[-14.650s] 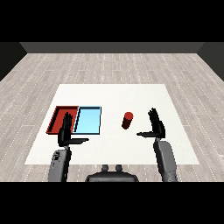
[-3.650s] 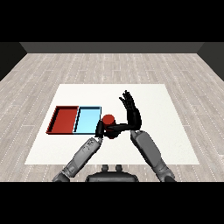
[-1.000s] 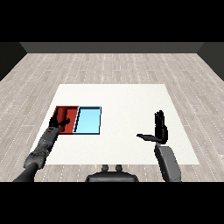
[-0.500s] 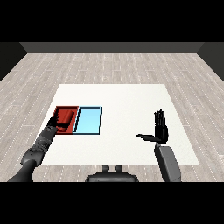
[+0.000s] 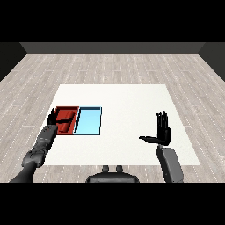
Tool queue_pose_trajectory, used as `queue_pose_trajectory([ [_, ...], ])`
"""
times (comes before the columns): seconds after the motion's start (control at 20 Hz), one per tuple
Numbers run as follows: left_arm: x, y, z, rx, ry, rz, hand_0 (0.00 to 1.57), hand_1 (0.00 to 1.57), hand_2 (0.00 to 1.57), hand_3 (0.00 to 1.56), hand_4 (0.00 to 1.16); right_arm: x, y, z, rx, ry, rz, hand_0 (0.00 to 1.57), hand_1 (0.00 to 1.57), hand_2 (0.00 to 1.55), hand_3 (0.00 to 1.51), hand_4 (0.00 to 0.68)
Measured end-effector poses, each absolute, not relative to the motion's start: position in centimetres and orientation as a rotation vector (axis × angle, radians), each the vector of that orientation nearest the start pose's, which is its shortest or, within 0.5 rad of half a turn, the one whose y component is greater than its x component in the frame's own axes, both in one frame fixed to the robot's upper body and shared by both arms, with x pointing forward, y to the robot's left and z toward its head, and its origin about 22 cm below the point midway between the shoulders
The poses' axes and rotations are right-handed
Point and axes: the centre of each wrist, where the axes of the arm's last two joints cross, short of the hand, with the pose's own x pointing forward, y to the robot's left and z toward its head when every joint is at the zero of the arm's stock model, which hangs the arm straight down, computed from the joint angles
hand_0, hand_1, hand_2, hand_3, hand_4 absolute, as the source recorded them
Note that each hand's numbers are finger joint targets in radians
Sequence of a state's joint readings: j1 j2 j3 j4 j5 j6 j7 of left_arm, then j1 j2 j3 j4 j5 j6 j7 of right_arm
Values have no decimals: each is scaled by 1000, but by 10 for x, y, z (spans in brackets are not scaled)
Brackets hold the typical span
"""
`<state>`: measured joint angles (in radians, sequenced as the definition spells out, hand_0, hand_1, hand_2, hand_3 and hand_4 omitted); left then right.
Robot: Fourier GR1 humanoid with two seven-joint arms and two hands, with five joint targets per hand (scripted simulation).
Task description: Pick the red can and put it in the red box
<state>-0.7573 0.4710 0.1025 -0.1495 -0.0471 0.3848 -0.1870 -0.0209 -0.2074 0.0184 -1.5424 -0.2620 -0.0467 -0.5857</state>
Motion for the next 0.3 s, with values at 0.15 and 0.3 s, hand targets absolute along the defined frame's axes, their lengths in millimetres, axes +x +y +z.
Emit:
queue_pose_trajectory([
  [0.15, 369, 369, -15, 715, -1371, 80, 0, 0, 0, 0, 0, 246, -271, 12, 23, -2144, -68, 0, 0, 0, 0, 0],
  [0.3, 382, 351, 0, 603, -1625, 134, 0, 0, 0, 0, 0, 245, -269, 13, 36, -2142, -59, 0, 0, 0, 0, 0],
])
